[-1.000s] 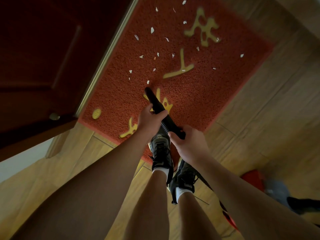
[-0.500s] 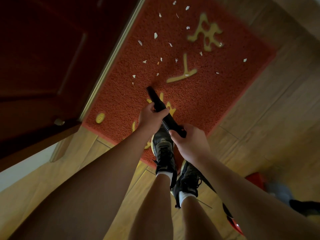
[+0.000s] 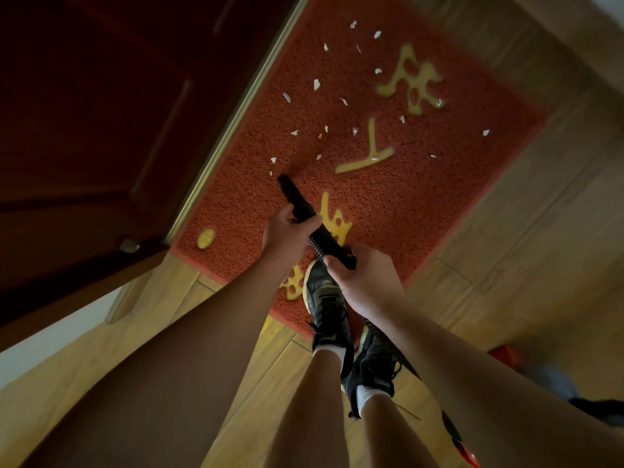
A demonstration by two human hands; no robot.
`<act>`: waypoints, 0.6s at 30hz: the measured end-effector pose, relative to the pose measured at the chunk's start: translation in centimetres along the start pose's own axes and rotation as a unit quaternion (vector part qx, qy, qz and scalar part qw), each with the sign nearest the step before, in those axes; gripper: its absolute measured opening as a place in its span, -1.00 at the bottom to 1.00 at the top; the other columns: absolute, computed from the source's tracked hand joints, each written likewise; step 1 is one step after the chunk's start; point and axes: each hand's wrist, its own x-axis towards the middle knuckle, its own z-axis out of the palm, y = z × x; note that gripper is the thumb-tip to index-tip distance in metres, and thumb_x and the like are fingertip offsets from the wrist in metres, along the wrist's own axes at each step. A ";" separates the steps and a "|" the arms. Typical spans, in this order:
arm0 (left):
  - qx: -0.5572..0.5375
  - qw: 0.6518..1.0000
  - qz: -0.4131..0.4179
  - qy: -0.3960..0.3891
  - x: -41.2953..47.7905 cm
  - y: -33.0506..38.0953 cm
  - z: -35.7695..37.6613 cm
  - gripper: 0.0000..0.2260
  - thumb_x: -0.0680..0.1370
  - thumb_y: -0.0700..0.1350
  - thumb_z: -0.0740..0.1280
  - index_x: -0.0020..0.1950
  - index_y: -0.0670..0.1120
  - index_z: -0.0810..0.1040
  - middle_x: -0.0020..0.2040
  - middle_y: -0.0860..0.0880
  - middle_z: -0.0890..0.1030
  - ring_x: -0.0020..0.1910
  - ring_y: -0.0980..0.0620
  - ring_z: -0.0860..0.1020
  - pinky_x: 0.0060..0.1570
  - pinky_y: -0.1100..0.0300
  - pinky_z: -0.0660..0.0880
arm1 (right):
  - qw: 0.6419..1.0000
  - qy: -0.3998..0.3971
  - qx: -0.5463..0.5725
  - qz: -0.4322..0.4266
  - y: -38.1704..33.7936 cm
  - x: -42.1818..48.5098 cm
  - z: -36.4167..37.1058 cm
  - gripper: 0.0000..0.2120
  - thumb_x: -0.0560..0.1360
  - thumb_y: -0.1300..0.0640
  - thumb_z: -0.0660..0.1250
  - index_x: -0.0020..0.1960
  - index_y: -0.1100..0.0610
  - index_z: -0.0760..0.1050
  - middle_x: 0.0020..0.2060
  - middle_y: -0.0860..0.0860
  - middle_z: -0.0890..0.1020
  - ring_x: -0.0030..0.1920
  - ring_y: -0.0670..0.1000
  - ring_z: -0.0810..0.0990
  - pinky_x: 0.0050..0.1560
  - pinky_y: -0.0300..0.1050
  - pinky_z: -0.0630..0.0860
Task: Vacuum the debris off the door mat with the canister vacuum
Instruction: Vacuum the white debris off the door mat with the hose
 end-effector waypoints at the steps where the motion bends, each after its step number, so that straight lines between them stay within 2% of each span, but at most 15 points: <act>1: 0.000 1.000 0.000 0.004 -0.1 0.2 -0.2 -0.41 0.50 0.06 0.52 0.49 -0.02 0.47 0.14 -0.18 0.68 0.06 -0.24 0.57 -0.01 -0.26 0.59 | 1.000 0.000 -0.001 0.001 -0.1 0.1 0.1 -0.73 0.60 -0.07 0.34 -0.16 0.09 0.47 -0.30 0.08 0.63 -0.31 0.15 0.63 -0.34 0.05 0.53; 4: 0.004 1.000 0.000 0.014 -0.4 0.5 -0.6 -0.32 0.39 0.16 0.53 0.46 -0.01 0.49 0.14 -0.15 0.69 0.16 -0.40 0.58 0.00 -0.28 0.59 | 1.000 -0.003 -0.005 0.006 -0.5 0.3 0.5 -0.73 0.60 -0.08 0.34 -0.09 0.13 0.49 -0.27 0.06 0.64 -0.29 0.12 0.63 -0.34 0.03 0.52; 6: -0.001 1.000 -0.003 0.023 -0.5 0.5 -0.8 -0.31 0.37 0.15 0.54 0.46 -0.02 0.50 0.12 -0.13 0.70 0.13 -0.34 0.63 -0.08 -0.16 0.59 | 1.000 -0.007 -0.002 0.007 -0.7 0.4 0.7 -0.74 0.60 -0.08 0.34 -0.10 0.12 0.48 -0.27 0.05 0.63 -0.29 0.11 0.63 -0.33 0.03 0.53; 8: -0.005 1.000 -0.003 0.027 -0.3 0.4 -1.1 -0.22 0.28 0.22 0.54 0.45 -0.03 0.51 0.12 -0.12 0.70 0.03 -0.23 0.68 -0.18 -0.02 0.56 | 1.000 -0.010 -0.005 0.003 -0.8 0.5 0.9 -0.74 0.60 -0.07 0.34 -0.10 0.11 0.48 -0.28 0.05 0.63 -0.30 0.10 0.63 -0.34 0.02 0.53; 10: -0.010 1.000 -0.003 0.019 -0.2 0.3 -1.4 -0.21 0.28 0.23 0.54 0.46 -0.04 0.51 0.14 -0.13 0.69 -0.06 -0.13 0.69 -0.24 0.01 0.56 | 1.000 -0.011 -0.010 0.002 -0.8 0.7 1.1 -0.74 0.60 -0.08 0.34 -0.09 0.11 0.48 -0.28 0.04 0.63 -0.31 0.09 0.62 -0.35 0.01 0.52; 12: -0.009 1.000 -0.004 0.018 0.1 0.1 -1.5 -0.14 0.22 0.29 0.52 0.46 -0.03 0.50 0.18 -0.12 0.68 0.06 -0.21 0.68 -0.10 -0.10 0.60 | 1.000 -0.010 -0.014 0.005 -0.8 0.9 1.2 -0.72 0.59 -0.09 0.33 -0.08 0.13 0.51 -0.28 0.04 0.63 -0.31 0.09 0.62 -0.33 0.03 0.53; 14: -0.012 1.000 0.002 0.014 0.7 -0.2 -1.4 -0.10 0.16 0.33 0.49 0.45 -0.02 0.52 0.19 -0.11 0.68 0.12 -0.22 0.66 -0.07 -0.06 0.59 | 1.000 -0.009 -0.015 0.005 -0.8 1.2 1.3 -0.70 0.59 -0.09 0.33 -0.05 0.16 0.54 -0.28 0.06 0.65 -0.32 0.11 0.62 -0.33 0.08 0.56; 15: -0.012 1.000 0.007 0.013 1.0 -0.3 -1.4 -0.12 0.16 0.33 0.49 0.42 -0.02 0.53 0.17 -0.09 0.68 0.11 -0.19 0.67 -0.04 -0.01 0.61 | 1.000 -0.010 -0.016 0.003 -0.8 1.3 1.3 -0.69 0.59 -0.09 0.32 -0.04 0.17 0.55 -0.28 0.07 0.65 -0.33 0.11 0.63 -0.33 0.09 0.57; 18: -0.012 1.000 0.011 0.010 1.3 0.2 -1.5 -0.12 0.15 0.32 0.48 0.41 -0.03 0.54 0.17 -0.06 0.68 0.11 -0.06 0.67 0.12 -0.08 0.63 | 1.000 -0.007 -0.012 0.004 -0.9 1.7 1.1 -0.70 0.59 -0.09 0.32 -0.05 0.16 0.55 -0.30 0.05 0.65 -0.34 0.10 0.63 -0.34 0.08 0.56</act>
